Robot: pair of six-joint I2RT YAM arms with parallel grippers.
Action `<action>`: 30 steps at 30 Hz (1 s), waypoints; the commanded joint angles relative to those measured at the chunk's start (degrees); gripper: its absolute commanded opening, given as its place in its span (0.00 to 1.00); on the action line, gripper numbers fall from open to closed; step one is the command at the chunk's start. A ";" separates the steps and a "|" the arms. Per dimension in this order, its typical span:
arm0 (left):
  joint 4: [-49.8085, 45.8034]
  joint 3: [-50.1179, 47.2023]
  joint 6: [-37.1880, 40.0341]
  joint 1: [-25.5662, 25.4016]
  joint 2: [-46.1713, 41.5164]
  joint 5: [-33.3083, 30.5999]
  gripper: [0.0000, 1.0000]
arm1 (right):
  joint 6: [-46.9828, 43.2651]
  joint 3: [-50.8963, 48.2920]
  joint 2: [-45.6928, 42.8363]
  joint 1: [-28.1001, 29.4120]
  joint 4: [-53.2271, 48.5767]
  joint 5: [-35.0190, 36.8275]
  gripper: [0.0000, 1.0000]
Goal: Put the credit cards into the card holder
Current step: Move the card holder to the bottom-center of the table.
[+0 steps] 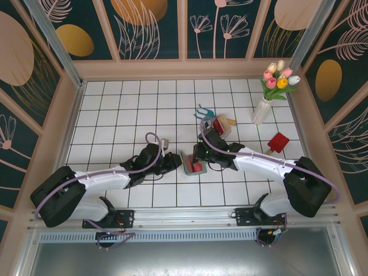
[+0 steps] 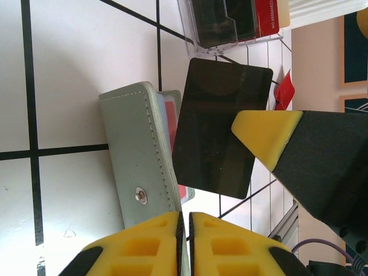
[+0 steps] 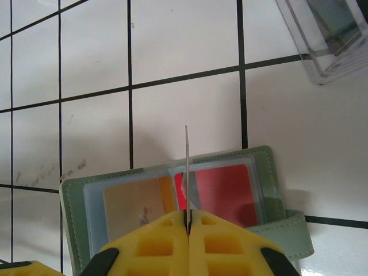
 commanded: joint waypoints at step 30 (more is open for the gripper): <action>-4.03 -0.50 -1.23 -0.34 4.59 -3.29 0.57 | -3.10 4.72 -1.74 0.46 -11.56 13.51 0.00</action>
